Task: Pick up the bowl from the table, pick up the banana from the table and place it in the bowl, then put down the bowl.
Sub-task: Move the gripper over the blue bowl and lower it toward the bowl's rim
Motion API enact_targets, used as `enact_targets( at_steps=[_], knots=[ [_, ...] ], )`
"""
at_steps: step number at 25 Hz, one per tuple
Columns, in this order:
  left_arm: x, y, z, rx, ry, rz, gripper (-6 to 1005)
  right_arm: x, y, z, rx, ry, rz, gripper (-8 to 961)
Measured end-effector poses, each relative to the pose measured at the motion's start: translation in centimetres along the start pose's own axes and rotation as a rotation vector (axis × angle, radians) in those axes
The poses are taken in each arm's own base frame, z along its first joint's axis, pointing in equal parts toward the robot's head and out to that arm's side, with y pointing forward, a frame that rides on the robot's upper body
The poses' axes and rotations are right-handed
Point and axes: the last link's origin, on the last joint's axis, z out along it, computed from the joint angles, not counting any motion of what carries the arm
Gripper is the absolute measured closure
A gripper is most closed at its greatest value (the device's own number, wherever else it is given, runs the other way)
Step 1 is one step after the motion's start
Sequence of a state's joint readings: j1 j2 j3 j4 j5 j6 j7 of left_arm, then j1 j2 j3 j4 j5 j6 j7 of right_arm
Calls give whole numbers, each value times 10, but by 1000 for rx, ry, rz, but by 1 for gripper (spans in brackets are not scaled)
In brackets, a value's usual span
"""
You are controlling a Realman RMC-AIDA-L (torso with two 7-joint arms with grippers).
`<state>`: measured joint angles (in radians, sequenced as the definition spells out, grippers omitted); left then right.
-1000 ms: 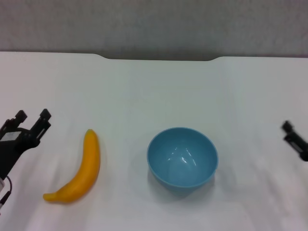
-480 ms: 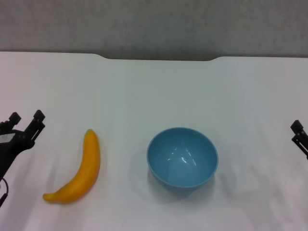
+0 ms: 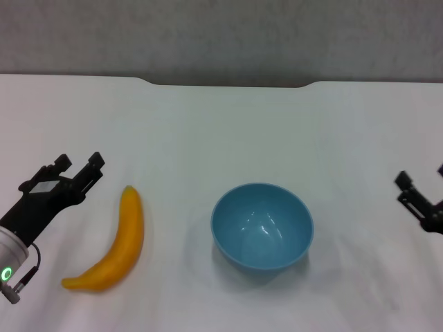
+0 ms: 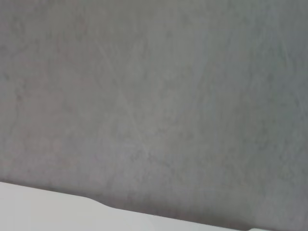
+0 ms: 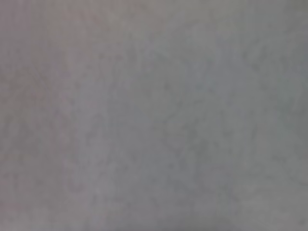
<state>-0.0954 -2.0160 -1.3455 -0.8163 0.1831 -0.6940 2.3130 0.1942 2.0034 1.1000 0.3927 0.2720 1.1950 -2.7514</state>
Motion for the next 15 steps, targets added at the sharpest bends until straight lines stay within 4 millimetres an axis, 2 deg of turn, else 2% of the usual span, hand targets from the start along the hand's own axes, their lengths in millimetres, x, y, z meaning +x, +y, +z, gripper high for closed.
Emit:
enact_targets(
  at_steps=[8,15],
  knots=[
    [19,11,9,6,-105,-52,263,-9,16,31,-101,178,50,56],
    [32,13,12,-17,-144,-52,265,-40,34,49,-53,328,-147,117]
  ],
)
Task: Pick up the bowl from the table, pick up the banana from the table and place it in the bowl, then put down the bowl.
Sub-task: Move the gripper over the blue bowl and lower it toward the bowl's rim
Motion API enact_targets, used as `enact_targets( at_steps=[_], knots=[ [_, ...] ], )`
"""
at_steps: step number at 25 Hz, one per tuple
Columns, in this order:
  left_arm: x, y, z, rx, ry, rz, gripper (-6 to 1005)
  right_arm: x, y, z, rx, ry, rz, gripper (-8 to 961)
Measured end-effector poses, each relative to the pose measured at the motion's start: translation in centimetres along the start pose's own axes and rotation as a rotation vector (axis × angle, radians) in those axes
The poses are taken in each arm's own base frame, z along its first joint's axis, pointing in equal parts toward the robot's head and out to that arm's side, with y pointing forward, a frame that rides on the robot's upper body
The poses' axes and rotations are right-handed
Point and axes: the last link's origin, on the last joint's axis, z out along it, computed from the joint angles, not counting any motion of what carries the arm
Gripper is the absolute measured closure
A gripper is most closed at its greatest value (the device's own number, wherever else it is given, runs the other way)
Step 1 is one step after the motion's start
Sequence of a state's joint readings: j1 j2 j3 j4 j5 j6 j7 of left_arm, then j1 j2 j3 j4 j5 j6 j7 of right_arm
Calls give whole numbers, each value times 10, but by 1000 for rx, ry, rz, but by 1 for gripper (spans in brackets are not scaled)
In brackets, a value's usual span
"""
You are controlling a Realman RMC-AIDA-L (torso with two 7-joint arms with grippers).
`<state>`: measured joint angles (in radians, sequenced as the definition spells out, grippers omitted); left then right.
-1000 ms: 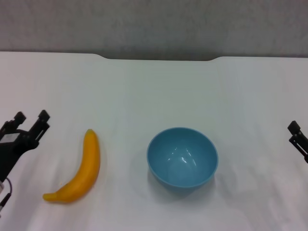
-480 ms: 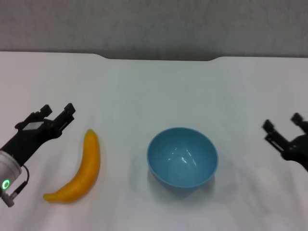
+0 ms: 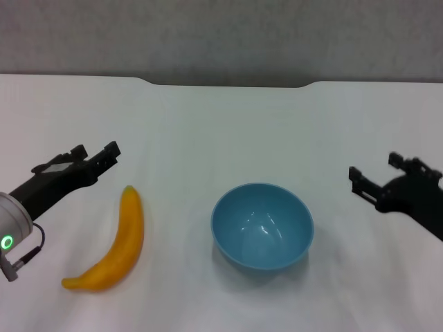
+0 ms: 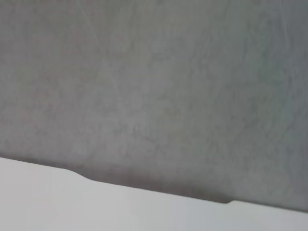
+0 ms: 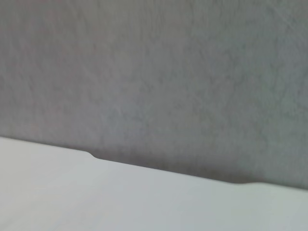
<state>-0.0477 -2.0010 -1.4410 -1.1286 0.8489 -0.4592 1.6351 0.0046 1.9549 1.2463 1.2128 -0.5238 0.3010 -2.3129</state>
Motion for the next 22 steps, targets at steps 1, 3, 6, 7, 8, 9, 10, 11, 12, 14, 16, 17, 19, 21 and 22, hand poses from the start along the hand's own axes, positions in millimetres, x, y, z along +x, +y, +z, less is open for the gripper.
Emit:
enact_targets(
  at_steps=[1,3,6,7,8,9,10,11,12,14,16,17,19,21,22],
  knots=[
    [0,0,0,8,-15,21,265,-6,2,1,13,13,-18,120],
    [0,-1,0,16,-26,27,265,-18,5,2,29,16,-31,126],
    [-1,-3,2,36,-54,49,265,-30,4,3,31,10,-11,135],
    [-2,-4,2,42,-64,57,264,-32,3,3,30,8,-5,135],
    [-2,-5,3,47,-71,63,264,-35,0,5,32,6,6,135],
    [-2,-5,4,53,-78,67,264,-37,-3,6,34,6,15,135],
    [-2,-5,5,56,-83,71,264,-39,-6,8,35,6,26,135],
    [-2,-6,6,61,-90,76,264,-40,-9,9,32,7,35,135],
    [-1,-7,6,66,-93,80,264,-42,-11,11,22,10,48,135],
    [0,-8,8,72,-100,88,264,-44,-17,21,-61,51,107,135],
    [1,-9,8,78,-109,93,264,-44,-18,25,-97,77,127,135],
    [1,-9,9,79,-112,94,264,-43,-19,29,-131,111,146,135],
    [1,-9,9,79,-113,99,263,-41,-16,38,-193,198,153,135],
    [1,-8,10,75,-116,104,263,-38,-9,46,-227,297,123,136],
    [1,-8,10,74,-116,105,263,-36,-2,52,-226,377,85,136]
  ],
)
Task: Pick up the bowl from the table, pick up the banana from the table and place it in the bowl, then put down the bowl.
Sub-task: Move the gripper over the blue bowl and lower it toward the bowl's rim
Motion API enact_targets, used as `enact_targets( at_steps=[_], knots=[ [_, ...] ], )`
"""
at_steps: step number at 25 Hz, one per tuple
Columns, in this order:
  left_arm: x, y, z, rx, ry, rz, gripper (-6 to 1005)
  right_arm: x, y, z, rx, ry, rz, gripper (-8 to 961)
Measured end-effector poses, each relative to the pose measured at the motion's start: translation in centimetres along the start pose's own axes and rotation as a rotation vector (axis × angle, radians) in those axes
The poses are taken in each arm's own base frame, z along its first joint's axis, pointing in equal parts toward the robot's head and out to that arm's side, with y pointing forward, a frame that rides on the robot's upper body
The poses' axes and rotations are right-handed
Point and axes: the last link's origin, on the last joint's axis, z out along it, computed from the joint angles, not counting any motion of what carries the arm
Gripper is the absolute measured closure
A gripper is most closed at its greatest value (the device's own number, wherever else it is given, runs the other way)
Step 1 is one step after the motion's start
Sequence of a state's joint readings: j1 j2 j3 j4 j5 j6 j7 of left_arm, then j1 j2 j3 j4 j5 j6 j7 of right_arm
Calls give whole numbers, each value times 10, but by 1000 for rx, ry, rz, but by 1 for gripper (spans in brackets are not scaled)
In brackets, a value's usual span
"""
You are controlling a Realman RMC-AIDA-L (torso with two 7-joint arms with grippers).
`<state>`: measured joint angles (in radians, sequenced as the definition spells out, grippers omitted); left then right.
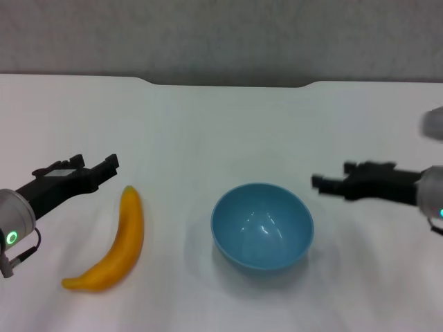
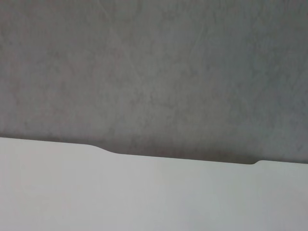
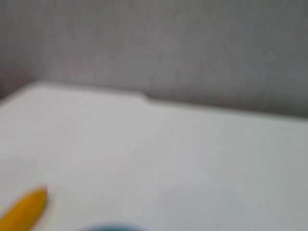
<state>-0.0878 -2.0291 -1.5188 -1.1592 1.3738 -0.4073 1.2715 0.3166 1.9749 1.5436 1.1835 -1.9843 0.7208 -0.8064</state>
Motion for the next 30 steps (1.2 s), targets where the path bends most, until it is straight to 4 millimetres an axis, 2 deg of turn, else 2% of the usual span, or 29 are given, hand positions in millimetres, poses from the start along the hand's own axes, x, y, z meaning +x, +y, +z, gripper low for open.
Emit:
enact_targets(
  at_steps=[5,12,17,30],
  knots=[
    [-1,0,1,0,-2,-2,263,0,5,3,69,102,-95,136],
    [-4,-2,1,13,-9,-4,265,-4,19,8,59,85,-116,136],
    [-4,-2,1,20,-7,0,263,3,40,21,33,71,-111,136],
    [-4,3,4,8,-9,0,265,19,31,25,58,108,-68,156]
  ],
)
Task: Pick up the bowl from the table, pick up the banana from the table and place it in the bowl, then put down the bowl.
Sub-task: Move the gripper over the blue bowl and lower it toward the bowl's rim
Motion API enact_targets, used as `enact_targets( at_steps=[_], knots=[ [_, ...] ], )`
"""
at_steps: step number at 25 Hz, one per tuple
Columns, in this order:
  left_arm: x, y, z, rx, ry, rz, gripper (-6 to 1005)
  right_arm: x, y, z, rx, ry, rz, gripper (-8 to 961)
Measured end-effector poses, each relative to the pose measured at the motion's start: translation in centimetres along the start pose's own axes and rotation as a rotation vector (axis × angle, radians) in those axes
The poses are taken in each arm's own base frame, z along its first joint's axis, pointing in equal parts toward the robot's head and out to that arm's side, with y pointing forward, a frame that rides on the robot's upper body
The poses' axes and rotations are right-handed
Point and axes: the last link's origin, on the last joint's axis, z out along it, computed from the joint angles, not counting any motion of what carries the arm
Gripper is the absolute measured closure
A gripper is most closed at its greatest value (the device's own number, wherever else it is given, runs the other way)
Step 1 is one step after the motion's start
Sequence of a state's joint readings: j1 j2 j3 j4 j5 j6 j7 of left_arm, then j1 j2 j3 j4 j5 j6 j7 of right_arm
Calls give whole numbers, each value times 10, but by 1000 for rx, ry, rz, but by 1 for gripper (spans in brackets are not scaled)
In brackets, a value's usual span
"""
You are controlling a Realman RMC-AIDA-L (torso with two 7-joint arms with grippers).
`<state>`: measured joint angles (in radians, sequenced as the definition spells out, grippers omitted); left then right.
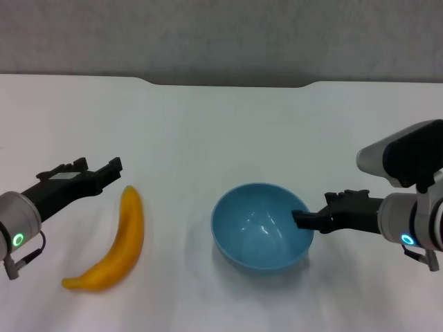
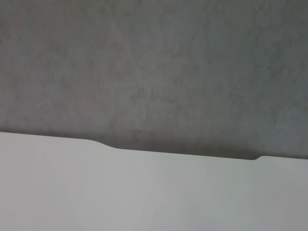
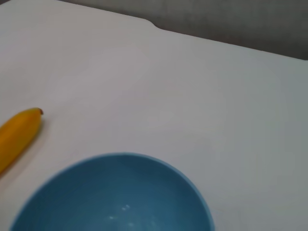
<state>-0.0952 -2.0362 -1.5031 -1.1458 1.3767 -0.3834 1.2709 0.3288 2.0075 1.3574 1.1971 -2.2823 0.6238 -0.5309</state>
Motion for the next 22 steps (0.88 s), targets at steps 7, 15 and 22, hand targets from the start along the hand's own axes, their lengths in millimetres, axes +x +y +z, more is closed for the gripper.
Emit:
enact_targets(
  at_steps=[7,15,22],
  knots=[
    [-1,3,3,-10,-8,2,263,9,7,9,-2,6,1,181],
    [-4,8,6,-25,-19,5,265,11,14,16,-5,7,-13,209],
    [-4,10,7,-34,-20,9,264,21,0,18,31,30,27,234]
  ],
)
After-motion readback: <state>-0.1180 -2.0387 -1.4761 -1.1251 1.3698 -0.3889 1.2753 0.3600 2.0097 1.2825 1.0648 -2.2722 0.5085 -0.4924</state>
